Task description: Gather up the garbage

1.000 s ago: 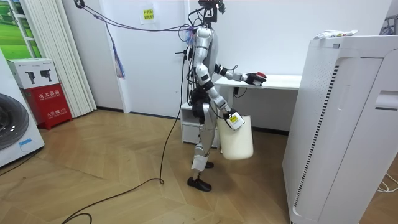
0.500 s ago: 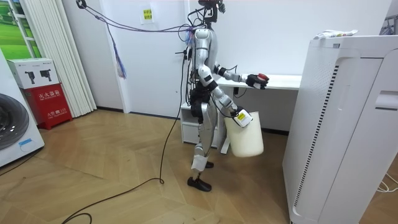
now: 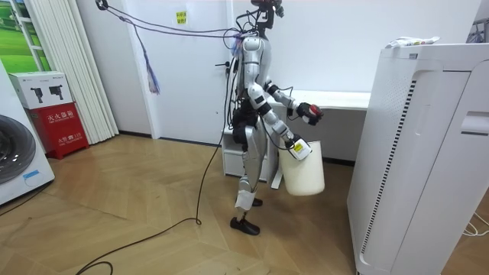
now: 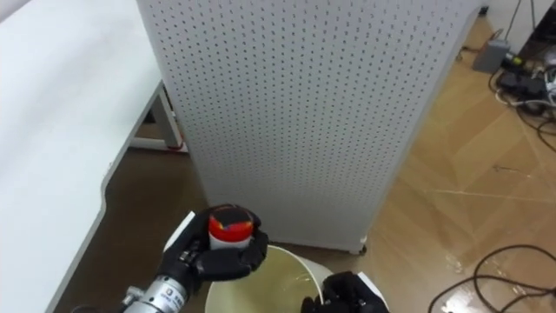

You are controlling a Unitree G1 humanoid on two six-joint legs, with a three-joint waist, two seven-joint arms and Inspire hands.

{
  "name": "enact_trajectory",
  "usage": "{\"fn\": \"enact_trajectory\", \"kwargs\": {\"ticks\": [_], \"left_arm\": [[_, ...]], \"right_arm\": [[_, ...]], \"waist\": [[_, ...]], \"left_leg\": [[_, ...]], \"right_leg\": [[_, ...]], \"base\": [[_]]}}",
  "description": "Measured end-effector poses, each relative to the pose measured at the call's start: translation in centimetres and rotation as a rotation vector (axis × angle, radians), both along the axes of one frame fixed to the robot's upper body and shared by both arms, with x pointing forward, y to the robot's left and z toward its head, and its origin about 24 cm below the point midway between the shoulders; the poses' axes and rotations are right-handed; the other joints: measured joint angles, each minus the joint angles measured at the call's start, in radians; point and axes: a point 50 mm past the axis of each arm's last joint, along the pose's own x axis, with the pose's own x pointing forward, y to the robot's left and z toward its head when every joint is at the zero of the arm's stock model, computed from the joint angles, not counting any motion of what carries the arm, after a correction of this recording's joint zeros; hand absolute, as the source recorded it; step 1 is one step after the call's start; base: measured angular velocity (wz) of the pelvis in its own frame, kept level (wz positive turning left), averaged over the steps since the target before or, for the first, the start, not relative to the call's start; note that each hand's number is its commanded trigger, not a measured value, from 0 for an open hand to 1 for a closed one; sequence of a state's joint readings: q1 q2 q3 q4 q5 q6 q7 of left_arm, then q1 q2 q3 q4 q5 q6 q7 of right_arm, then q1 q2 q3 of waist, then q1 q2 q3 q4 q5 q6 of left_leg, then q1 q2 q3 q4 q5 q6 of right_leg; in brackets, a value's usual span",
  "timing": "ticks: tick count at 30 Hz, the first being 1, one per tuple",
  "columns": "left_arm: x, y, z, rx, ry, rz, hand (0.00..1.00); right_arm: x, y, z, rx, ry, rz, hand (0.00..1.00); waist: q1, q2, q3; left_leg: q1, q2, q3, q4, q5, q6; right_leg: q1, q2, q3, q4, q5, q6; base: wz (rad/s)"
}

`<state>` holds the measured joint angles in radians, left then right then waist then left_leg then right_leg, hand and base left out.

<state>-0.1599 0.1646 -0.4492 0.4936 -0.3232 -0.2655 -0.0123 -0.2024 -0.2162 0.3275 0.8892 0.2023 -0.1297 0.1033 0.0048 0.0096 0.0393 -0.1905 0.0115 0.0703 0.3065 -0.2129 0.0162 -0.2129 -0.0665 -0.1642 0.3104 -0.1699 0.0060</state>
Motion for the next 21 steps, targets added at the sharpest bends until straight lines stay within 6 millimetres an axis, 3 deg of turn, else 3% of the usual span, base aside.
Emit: {"fn": "enact_trajectory", "kwargs": {"ticks": [4,10,11,13,14,21], "left_arm": [[-0.4,-0.1,-0.6,0.008,0.029,-0.007,1.00],[-0.6,-0.6,-0.8,0.005,0.036,-0.041,1.00],[-0.7,-0.6,-0.8,0.007,0.036,-0.046,0.94],[-0.7,-0.6,-0.9,0.012,0.038,-0.057,0.25],[-0.8,-0.6,-1.0,0.016,0.043,-0.069,0.00],[-1.4,-0.4,-1.8,0.028,0.085,-0.082,0.00]], "right_arm": [[0.2,-0.1,0.0,-0.005,0.001,0.000,1.00],[0.5,-0.1,0.2,-0.007,-0.008,-0.006,1.00],[0.5,-0.2,0.2,-0.004,-0.009,-0.016,1.00],[0.6,-0.3,0.3,0.006,-0.012,-0.037,1.00],[0.6,-0.4,0.3,0.008,-0.014,-0.044,1.00],[0.6,-0.6,0.4,0.026,-0.014,-0.070,1.00]], "waist": [[-0.005,0.012,0.0040],[-0.004,0.013,0.0030],[-0.003,0.013,0.0029],[-0.003,0.014,0.0022],[-0.003,0.015,0.0018],[-0.004,0.015,0.0016]], "left_leg": [[-0.017,0.001,0.006,0.000,0.000,0.000],[-0.040,0.007,0.010,0.006,0.000,0.000],[-0.041,0.007,0.010,0.009,0.000,0.000],[-0.041,0.008,0.011,0.010,0.000,0.000],[-0.041,0.008,0.011,0.011,0.000,0.000],[-0.042,0.009,0.013,0.016,0.000,0.000]], "right_leg": [[-0.020,0.001,0.000,0.004,0.000,0.000],[-0.049,-0.001,0.000,0.018,0.000,0.000],[-0.050,-0.001,0.000,0.018,0.000,0.000],[-0.049,-0.001,0.000,0.018,0.000,0.000],[-0.049,0.000,0.000,0.019,0.000,0.000],[-0.049,-0.001,-0.002,0.023,0.001,-0.001]], "base": [[-0.03],[-0.02],[0.00],[0.00],[0.00],[0.00]]}}
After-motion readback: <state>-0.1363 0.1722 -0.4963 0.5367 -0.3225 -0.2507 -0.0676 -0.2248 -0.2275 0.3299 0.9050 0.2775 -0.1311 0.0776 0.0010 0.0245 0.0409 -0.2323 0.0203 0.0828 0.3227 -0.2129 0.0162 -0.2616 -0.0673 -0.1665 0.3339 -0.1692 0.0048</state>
